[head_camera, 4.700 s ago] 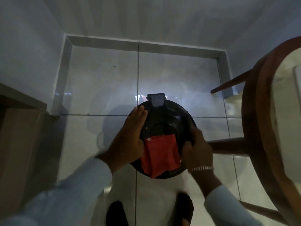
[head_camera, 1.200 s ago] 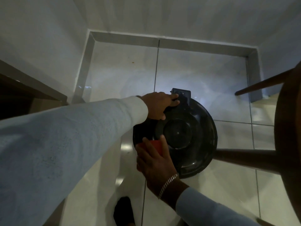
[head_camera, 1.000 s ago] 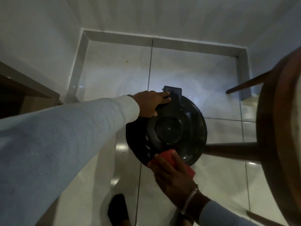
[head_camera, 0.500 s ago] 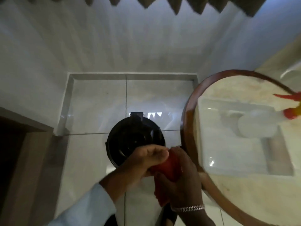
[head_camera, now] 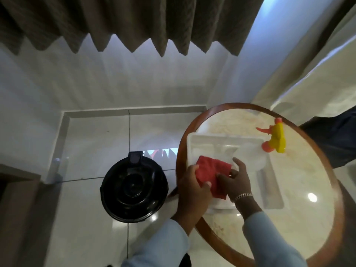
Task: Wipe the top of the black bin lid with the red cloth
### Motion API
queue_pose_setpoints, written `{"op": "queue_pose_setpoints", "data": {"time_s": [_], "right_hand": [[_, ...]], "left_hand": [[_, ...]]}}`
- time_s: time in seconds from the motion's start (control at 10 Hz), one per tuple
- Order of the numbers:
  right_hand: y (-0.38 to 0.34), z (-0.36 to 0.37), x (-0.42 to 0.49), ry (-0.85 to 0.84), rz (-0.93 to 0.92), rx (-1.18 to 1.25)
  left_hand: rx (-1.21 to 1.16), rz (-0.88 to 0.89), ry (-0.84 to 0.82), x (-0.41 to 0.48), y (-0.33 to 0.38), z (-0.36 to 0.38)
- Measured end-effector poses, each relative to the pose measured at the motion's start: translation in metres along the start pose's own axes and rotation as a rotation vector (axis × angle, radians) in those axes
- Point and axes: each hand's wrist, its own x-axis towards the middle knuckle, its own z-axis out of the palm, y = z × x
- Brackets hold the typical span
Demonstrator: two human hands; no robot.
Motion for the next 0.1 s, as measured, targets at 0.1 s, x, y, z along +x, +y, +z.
{"op": "queue_pose_setpoints", "data": {"time_s": [0.1], "right_hand": [[-0.0023, 0.0094, 0.0139, -0.061, -0.08, -0.344]], "left_hand": [[0.052, 0.002, -0.016, -0.0093, -0.0021, -0.0124]]}}
